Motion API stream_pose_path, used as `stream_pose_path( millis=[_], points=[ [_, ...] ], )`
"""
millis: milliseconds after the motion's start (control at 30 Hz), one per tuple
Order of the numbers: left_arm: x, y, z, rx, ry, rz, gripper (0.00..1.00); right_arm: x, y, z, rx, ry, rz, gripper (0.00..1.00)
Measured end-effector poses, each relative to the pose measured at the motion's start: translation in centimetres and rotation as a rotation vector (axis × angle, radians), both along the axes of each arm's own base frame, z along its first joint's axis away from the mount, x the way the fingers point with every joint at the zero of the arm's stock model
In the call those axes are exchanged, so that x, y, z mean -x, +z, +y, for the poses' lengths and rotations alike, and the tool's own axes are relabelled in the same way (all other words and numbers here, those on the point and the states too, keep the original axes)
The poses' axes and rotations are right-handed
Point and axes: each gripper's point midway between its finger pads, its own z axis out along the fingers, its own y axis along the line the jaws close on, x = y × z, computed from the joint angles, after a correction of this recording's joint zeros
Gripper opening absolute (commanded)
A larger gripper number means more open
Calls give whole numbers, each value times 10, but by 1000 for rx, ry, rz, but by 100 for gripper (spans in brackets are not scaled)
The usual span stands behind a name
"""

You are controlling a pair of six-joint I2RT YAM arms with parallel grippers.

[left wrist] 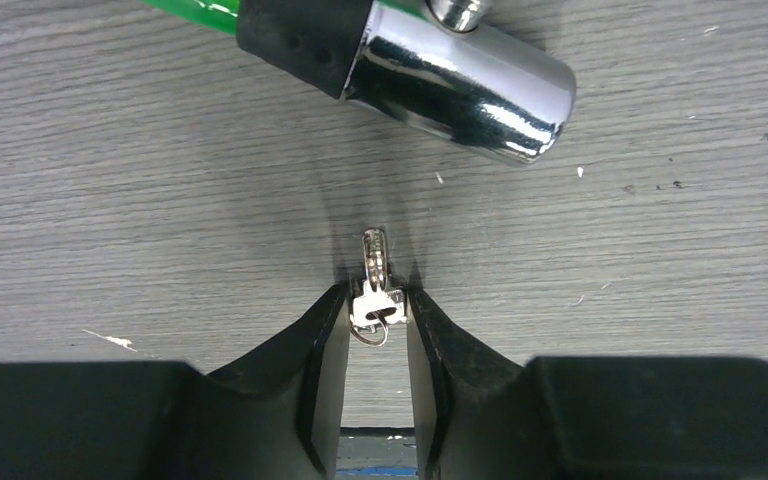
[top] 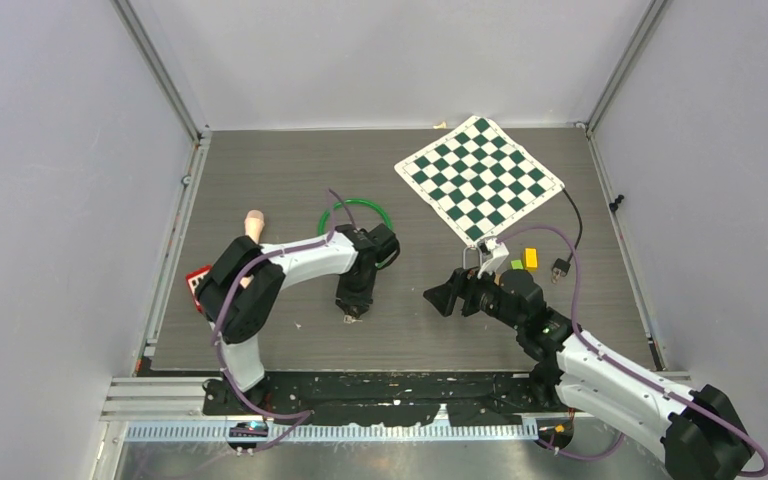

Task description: Unlock with the key

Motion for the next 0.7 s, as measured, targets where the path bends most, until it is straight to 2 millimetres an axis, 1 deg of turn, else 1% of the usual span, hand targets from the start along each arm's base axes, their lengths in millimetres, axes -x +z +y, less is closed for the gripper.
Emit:
stream_pose_path(
  millis=[267,367,500,600,700],
  points=[
    [1,1,-2,12,-4,6,13,0,0,0,0,-1,0,84],
    [3,6,-4,46,4,-9,9,0,0,0,0,-1,0,84],
    [-2,29,-12,137,33,-82,8,1,1,1,-6,7,-4,84],
    [-10,55,-23,245,68,-170,7,2,5,4,-21,24,-18,84],
    [-15,73,-31,340,110,-235,7,5,11,10,-44,50,-42,83]
  ],
)
